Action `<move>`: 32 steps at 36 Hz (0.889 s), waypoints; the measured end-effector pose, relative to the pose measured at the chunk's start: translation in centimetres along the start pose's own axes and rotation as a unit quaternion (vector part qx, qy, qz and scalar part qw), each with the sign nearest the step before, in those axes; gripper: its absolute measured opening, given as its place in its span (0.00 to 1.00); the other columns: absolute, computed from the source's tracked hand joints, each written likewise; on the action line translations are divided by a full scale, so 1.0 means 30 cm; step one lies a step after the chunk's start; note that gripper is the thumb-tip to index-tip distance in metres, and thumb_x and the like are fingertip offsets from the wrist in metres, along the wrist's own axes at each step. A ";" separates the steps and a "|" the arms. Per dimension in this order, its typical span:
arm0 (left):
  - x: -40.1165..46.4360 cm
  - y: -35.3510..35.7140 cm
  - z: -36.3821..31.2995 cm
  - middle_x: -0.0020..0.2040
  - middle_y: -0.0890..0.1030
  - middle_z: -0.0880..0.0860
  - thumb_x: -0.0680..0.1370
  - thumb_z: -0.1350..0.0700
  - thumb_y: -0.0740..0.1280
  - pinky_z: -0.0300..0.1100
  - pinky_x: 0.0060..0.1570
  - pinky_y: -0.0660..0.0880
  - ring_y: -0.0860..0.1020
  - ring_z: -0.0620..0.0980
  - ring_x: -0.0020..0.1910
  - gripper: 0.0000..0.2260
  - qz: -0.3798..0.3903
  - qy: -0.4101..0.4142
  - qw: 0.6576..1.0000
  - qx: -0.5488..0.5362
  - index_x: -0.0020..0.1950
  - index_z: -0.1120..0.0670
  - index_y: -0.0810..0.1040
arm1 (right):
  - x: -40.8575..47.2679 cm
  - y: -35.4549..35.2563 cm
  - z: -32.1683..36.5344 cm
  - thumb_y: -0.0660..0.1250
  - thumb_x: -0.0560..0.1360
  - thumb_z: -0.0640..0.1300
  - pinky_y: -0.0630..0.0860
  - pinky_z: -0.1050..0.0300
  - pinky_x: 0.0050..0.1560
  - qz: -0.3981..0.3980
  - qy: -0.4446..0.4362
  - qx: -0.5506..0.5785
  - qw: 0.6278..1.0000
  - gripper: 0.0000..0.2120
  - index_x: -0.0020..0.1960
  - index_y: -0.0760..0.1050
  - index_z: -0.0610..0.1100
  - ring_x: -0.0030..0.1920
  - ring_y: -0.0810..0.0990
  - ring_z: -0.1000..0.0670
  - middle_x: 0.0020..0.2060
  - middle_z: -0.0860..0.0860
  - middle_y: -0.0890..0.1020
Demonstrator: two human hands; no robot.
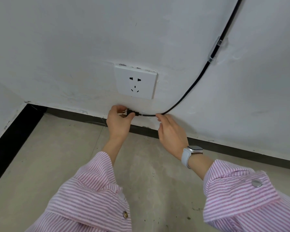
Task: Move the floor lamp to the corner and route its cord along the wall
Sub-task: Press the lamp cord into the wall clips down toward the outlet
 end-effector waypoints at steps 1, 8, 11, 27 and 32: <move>-0.003 -0.002 -0.004 0.49 0.79 0.53 0.69 0.60 0.72 0.32 0.41 0.70 0.77 0.47 0.44 0.12 0.005 -0.006 1.000 -0.015 0.49 0.54 0.74 | -0.003 0.002 -0.005 0.53 0.76 0.35 0.77 0.46 0.49 -0.001 0.006 -0.005 1.000 0.19 0.67 0.65 0.41 0.57 0.75 0.43 0.60 0.42 0.75; -0.011 -0.005 -0.025 0.44 0.80 0.52 0.69 0.60 0.72 0.38 0.45 0.74 0.80 0.49 0.42 0.10 -0.003 -0.011 1.000 -0.021 0.49 0.55 0.76 | -0.013 0.024 -0.016 0.55 0.75 0.34 0.77 0.45 0.44 0.027 0.023 -0.048 0.998 0.19 0.66 0.65 0.40 0.53 0.76 0.40 0.57 0.40 0.76; -0.013 -0.010 -0.032 0.45 0.81 0.53 0.69 0.59 0.73 0.41 0.48 0.76 0.80 0.50 0.43 0.10 -0.002 0.003 1.000 -0.005 0.48 0.55 0.76 | -0.003 0.028 -0.015 0.54 0.75 0.34 0.77 0.44 0.45 0.034 0.037 -0.041 0.998 0.19 0.65 0.66 0.40 0.54 0.76 0.40 0.57 0.41 0.75; -0.044 -0.006 -0.051 0.47 0.76 0.51 0.70 0.59 0.72 0.37 0.46 0.72 0.76 0.45 0.41 0.15 -0.018 0.019 0.999 0.023 0.52 0.58 0.69 | -0.009 0.037 -0.026 0.54 0.75 0.36 0.76 0.44 0.49 0.089 0.001 -0.047 0.995 0.22 0.69 0.61 0.40 0.60 0.71 0.42 0.60 0.41 0.73; -0.058 -0.018 -0.038 0.55 0.77 0.55 0.72 0.60 0.69 0.46 0.55 0.72 0.75 0.50 0.52 0.16 0.020 0.028 0.999 0.033 0.57 0.58 0.69 | -0.032 0.009 -0.021 0.55 0.76 0.36 0.76 0.44 0.53 0.106 -0.016 -0.042 0.993 0.22 0.69 0.60 0.41 0.62 0.70 0.42 0.64 0.42 0.71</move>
Point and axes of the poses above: each hand's wrist, its own x-axis towards the middle knuckle, its own y-axis out of the palm, z = x × y, the point moved 4 cm from there along x, towards the middle knuckle
